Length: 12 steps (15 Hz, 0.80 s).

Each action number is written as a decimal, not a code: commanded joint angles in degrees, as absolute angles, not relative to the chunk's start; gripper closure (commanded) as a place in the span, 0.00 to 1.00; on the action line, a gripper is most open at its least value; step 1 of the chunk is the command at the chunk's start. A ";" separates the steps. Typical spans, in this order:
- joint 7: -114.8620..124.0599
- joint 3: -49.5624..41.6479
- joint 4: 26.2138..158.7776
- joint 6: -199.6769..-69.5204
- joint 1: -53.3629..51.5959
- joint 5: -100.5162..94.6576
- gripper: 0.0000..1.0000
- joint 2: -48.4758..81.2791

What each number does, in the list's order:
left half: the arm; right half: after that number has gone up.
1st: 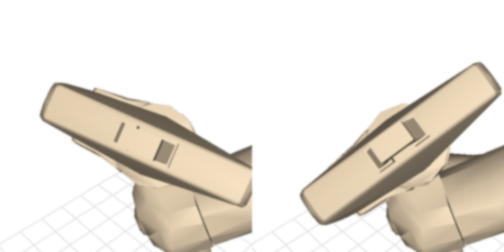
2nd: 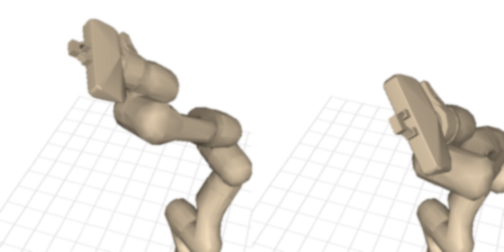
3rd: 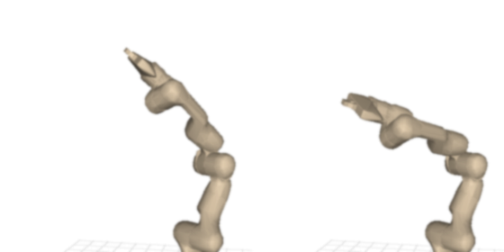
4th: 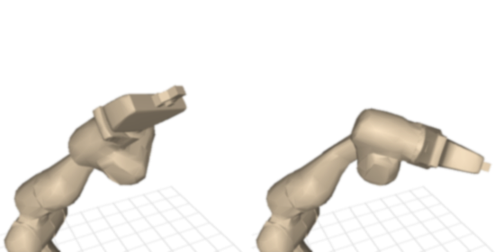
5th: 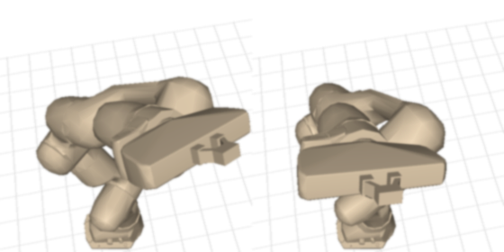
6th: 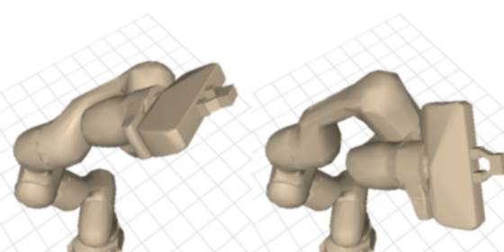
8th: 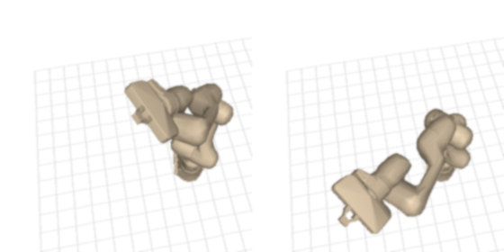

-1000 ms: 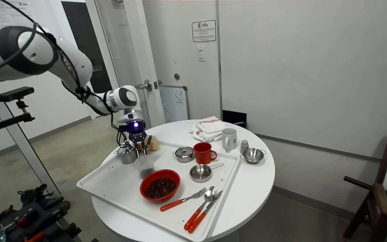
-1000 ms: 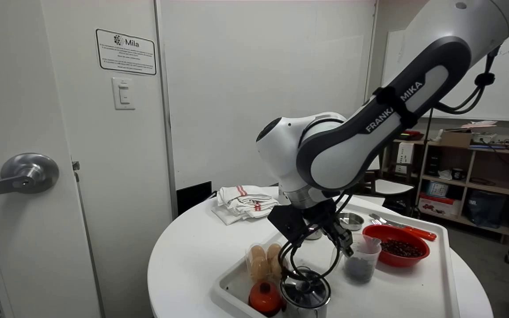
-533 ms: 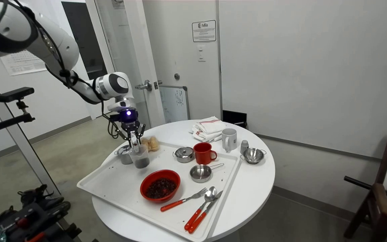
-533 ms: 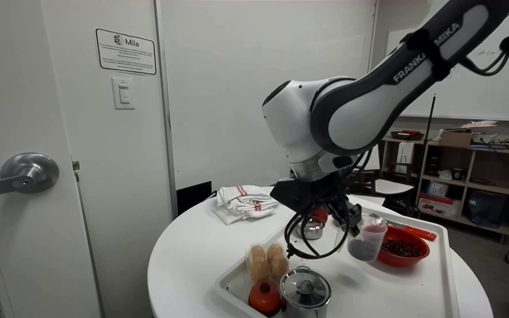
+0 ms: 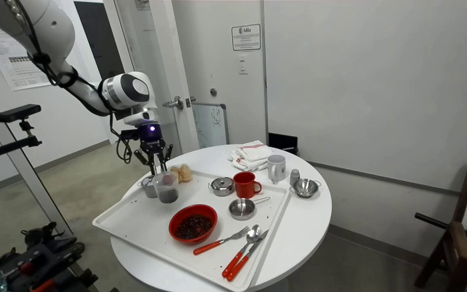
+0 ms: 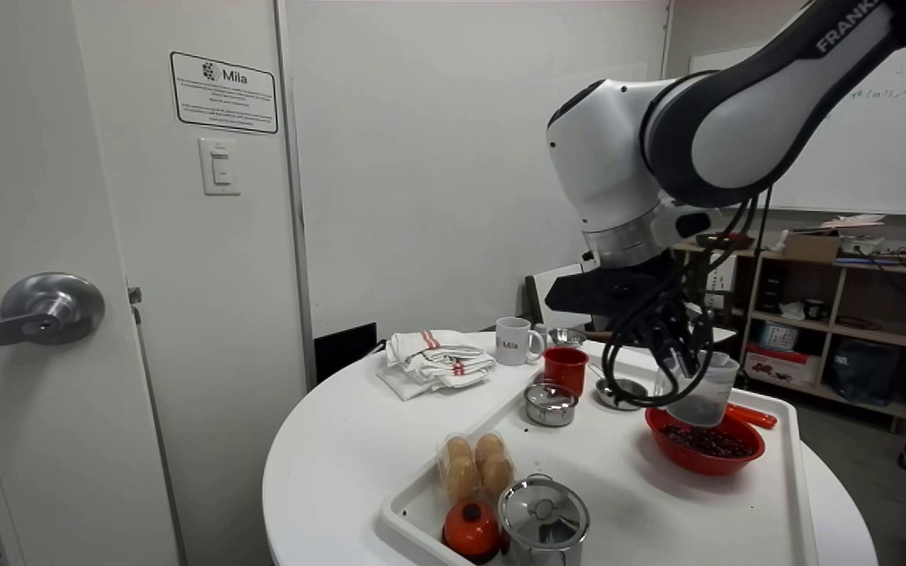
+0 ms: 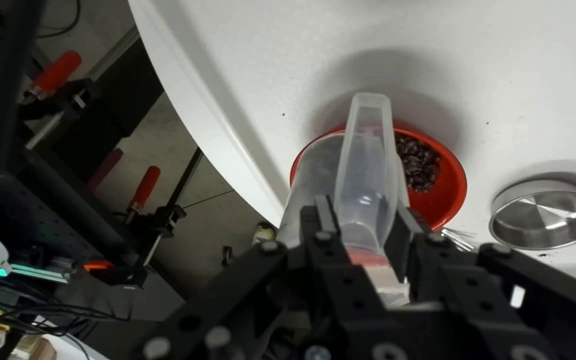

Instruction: Pour some of the things in the jug into the red bowl

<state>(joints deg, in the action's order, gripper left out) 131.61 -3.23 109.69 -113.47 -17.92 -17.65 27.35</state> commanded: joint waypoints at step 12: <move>84.74 1.71 135.14 -133.16 -2.52 7.83 0.89 9.49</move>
